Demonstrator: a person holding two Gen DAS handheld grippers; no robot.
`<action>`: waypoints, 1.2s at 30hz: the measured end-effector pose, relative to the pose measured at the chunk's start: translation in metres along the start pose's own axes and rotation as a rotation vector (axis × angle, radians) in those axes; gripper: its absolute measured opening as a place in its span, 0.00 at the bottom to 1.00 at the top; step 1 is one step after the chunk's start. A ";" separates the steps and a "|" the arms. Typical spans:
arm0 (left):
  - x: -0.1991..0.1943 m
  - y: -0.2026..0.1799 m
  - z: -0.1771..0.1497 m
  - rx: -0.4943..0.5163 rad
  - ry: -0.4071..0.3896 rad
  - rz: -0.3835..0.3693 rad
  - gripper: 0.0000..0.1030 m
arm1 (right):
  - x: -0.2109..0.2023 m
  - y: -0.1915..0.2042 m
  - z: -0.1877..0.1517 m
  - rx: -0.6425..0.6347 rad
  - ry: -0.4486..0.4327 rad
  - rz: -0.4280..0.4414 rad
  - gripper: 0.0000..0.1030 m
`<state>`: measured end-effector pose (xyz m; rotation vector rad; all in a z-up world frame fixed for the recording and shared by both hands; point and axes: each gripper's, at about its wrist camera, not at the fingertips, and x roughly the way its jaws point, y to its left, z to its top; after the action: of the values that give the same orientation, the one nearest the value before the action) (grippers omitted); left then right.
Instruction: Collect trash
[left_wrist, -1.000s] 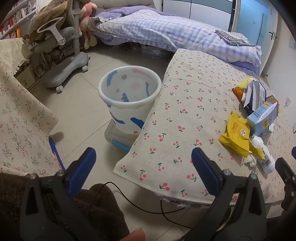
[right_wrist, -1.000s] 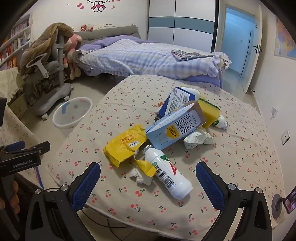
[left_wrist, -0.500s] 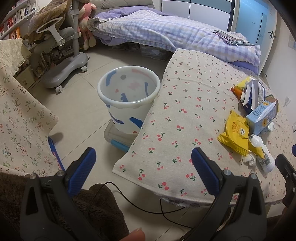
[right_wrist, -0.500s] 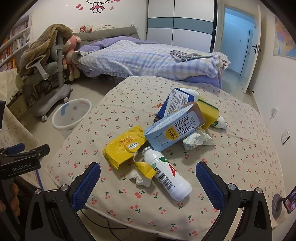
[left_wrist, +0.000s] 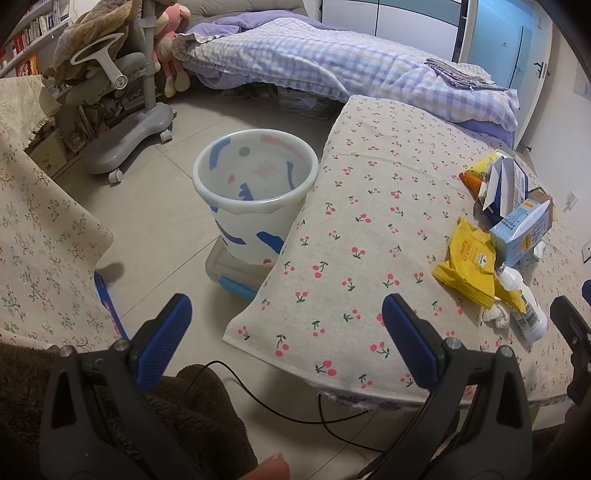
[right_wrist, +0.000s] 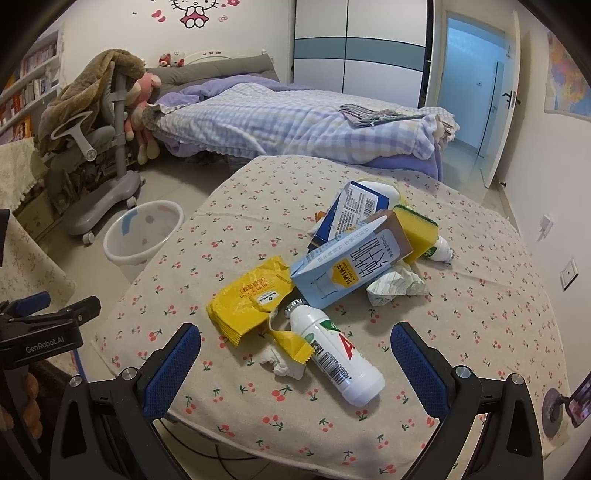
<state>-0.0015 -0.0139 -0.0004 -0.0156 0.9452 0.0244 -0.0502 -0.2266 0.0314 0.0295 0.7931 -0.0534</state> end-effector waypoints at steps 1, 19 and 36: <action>0.000 0.000 0.000 -0.001 -0.001 0.000 0.99 | 0.000 0.000 0.000 -0.002 0.000 0.001 1.00; 0.000 0.000 0.000 0.000 0.000 -0.003 0.99 | 0.001 -0.001 -0.001 0.000 0.002 0.004 1.00; -0.001 0.002 0.000 0.002 -0.001 -0.004 0.99 | 0.003 0.002 -0.002 0.001 0.011 0.009 1.00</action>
<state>-0.0024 -0.0118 0.0000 -0.0155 0.9446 0.0203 -0.0496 -0.2246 0.0277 0.0346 0.8041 -0.0452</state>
